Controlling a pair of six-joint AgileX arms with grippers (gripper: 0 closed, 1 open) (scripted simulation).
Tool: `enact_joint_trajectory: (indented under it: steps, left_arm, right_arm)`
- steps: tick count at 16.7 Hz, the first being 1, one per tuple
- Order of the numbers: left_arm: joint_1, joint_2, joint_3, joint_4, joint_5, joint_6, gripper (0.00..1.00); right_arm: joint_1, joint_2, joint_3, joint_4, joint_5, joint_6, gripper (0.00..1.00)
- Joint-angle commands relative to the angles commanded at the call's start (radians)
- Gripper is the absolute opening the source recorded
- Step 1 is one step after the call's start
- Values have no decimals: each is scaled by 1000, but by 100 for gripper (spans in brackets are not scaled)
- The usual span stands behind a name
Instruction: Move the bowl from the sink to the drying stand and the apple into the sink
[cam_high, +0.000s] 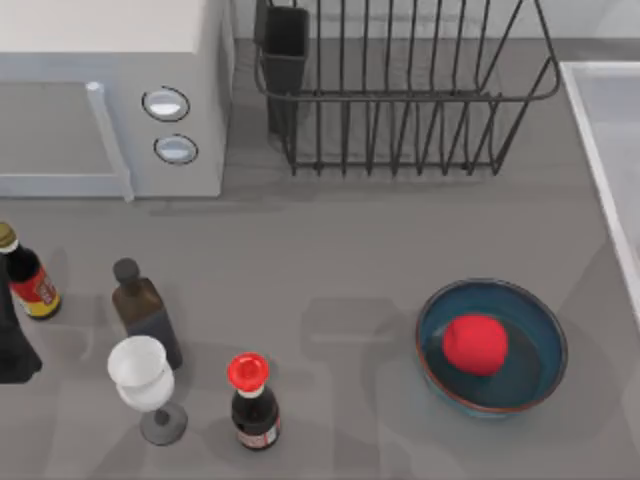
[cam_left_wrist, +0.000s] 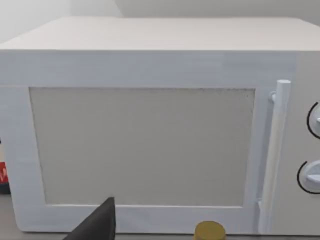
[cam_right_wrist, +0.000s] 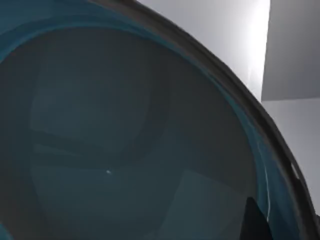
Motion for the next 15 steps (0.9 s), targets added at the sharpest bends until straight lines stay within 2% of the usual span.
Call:
enact_joint_trajectory:
  steps: [3, 10, 15]
  left_arm:
    - [0, 0, 0, 0, 0, 0, 100]
    - [0, 0, 0, 0, 0, 0, 100]
    - [0, 0, 0, 0, 0, 0, 100]
  right_arm:
    - [-66, -184, -90, -100, -9, -70, 0]
    - [-264, -803, -377, -407, -27, -273, 0]
    - [-363, -1049, -507, -545, -38, -376, 0]
